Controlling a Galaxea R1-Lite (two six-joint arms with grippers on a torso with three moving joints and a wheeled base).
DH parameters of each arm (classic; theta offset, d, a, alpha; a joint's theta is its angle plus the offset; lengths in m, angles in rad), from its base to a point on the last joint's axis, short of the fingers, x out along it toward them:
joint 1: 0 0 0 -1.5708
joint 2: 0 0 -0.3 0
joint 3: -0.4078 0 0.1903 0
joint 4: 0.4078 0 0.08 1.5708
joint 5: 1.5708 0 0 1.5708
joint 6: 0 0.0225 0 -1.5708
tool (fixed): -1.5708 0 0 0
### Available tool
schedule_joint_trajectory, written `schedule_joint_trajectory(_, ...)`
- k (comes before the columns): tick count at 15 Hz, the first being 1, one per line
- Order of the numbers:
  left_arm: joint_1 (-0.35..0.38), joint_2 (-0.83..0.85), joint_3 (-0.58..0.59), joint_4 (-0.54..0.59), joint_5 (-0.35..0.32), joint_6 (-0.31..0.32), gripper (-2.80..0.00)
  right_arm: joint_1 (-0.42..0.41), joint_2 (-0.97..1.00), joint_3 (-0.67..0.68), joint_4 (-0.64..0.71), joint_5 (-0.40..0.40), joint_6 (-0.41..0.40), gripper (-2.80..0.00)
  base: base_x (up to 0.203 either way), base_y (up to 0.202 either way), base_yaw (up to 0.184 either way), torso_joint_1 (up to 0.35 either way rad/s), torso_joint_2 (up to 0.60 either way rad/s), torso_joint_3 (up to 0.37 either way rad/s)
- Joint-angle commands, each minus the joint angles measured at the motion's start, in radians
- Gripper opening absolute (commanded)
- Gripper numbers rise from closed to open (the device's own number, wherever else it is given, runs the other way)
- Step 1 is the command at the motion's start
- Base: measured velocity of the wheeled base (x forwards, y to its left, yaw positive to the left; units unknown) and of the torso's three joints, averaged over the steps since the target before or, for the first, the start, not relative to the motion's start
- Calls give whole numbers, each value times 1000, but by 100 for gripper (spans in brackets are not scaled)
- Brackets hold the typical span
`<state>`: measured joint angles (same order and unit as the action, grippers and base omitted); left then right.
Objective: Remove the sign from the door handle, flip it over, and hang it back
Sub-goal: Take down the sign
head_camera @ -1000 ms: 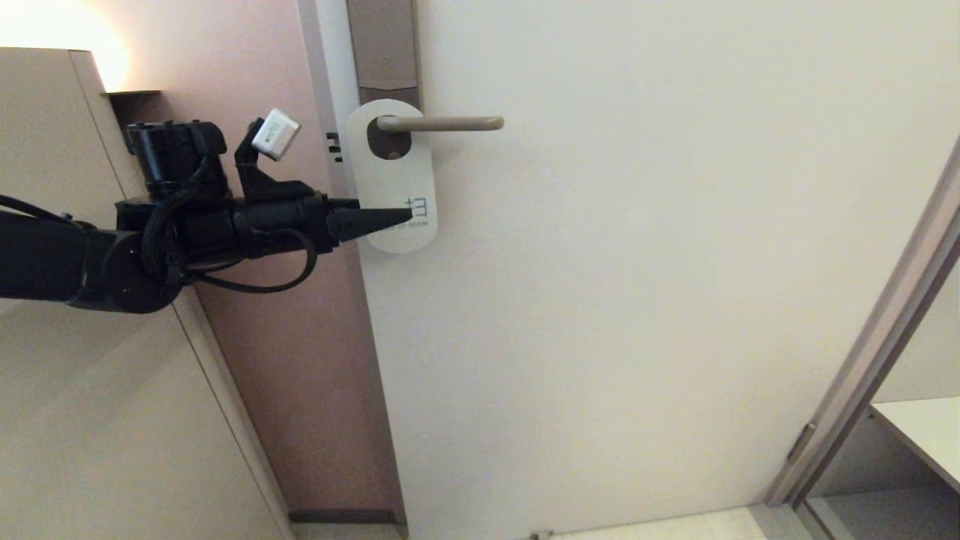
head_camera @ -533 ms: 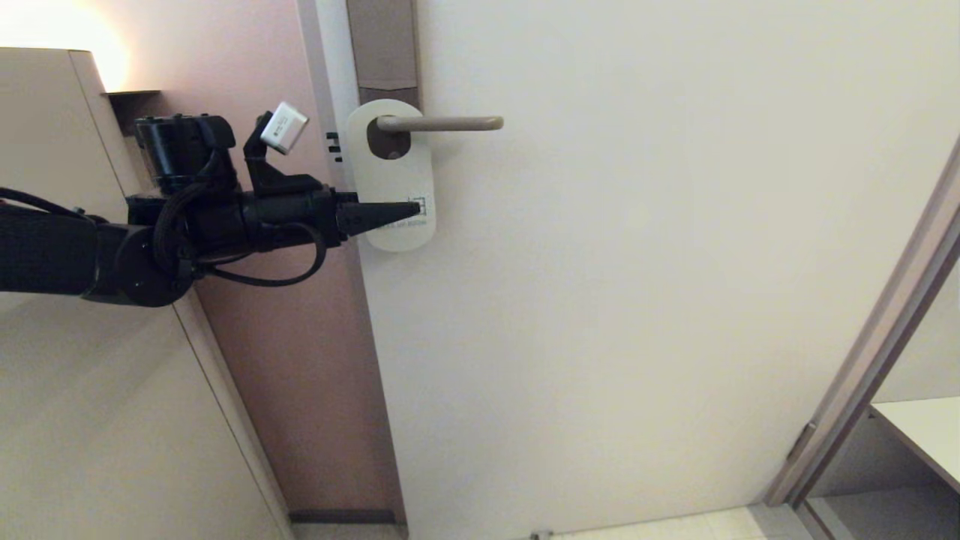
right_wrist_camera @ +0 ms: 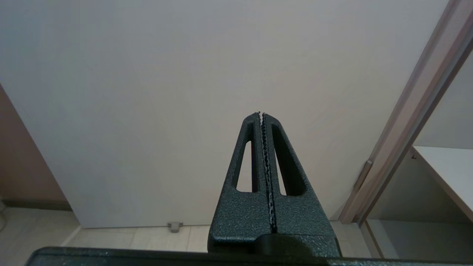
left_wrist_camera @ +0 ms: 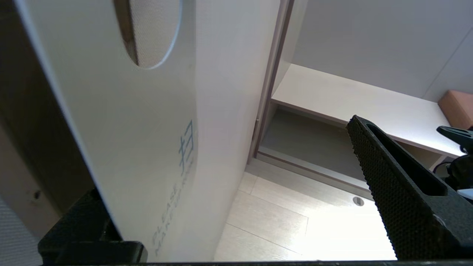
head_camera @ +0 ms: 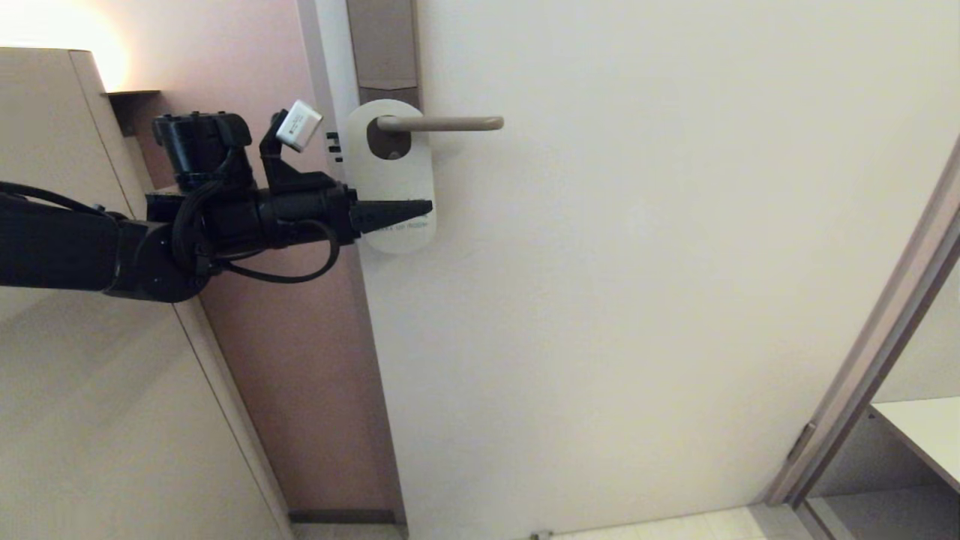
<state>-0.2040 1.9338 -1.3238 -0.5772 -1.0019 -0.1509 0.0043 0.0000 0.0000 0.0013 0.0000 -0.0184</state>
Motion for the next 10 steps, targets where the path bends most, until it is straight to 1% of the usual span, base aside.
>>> schedule_joint_trajectory(1,-10,-1,-2,-4,-6,-2,0,0,0,0,0,0,-1,-280,0,0,0,0,0,0)
schedule_joint_trajectory(10,-22,-15,-5,-5,-5,5,0,0,0,0,0,0,0,-280,0,0,0,0,0,0)
